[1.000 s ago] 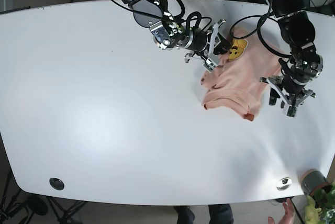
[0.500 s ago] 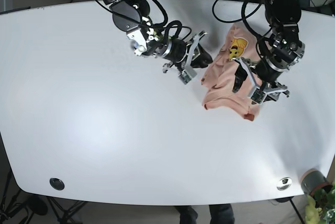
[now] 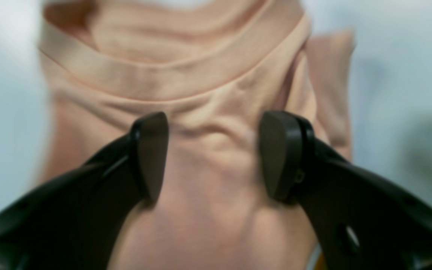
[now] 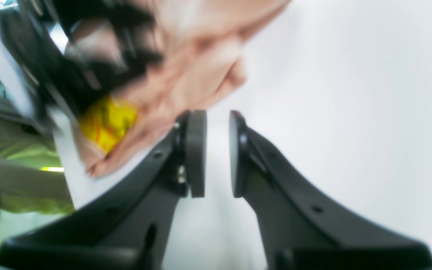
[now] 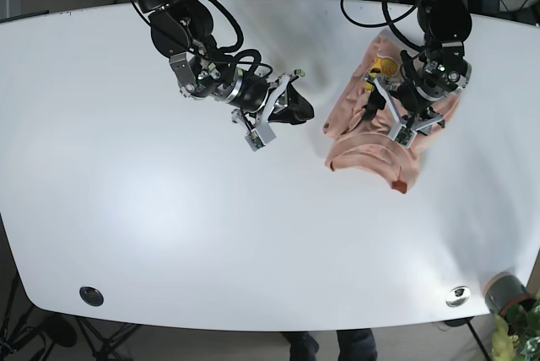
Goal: Fold the T-shirt properly
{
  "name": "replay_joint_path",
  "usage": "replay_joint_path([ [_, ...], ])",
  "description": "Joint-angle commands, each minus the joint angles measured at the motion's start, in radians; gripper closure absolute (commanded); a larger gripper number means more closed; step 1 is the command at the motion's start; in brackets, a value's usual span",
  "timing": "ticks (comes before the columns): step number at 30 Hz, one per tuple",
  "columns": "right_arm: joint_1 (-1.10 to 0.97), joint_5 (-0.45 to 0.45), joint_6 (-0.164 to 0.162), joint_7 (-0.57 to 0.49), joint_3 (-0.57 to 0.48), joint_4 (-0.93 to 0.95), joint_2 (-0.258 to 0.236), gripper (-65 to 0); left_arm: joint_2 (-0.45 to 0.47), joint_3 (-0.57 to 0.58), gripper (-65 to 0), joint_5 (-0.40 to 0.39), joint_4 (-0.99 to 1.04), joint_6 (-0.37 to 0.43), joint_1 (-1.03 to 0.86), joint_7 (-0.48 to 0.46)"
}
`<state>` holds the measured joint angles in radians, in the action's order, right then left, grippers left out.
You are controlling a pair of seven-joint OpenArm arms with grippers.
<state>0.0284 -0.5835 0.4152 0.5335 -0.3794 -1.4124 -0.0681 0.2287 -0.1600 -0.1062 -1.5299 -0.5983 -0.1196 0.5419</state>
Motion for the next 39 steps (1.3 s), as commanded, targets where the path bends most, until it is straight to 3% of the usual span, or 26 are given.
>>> replay_joint_path([
  [1, 0.014, -0.019, 0.012, -0.020, 0.006, -0.021, 0.004, -9.5, 0.019, -0.005, -36.9, -0.008, 0.099, -0.001, 0.004, -0.053],
  [5, 0.017, -0.017, 0.012, -0.020, 0.009, -0.021, 0.004, -9.5, 0.038, -0.005, -36.8, -0.010, 0.243, -0.001, 0.008, -0.135],
  [11, 0.017, -0.017, 0.012, -0.022, 0.004, -0.018, 0.004, -9.5, 0.080, -0.003, -36.8, -0.011, 0.308, -0.002, 0.008, -0.158],
  [33, 0.011, -0.017, 0.012, -0.020, 0.003, -0.064, 0.003, -9.5, 0.459, -0.095, -36.8, -0.016, 0.655, -0.005, 0.085, -0.162],
  [39, 0.009, -0.017, 0.012, -0.020, 0.003, -0.080, 0.006, -9.5, 0.547, -0.094, -36.9, -0.013, 0.777, -0.005, 0.107, -0.250],
])
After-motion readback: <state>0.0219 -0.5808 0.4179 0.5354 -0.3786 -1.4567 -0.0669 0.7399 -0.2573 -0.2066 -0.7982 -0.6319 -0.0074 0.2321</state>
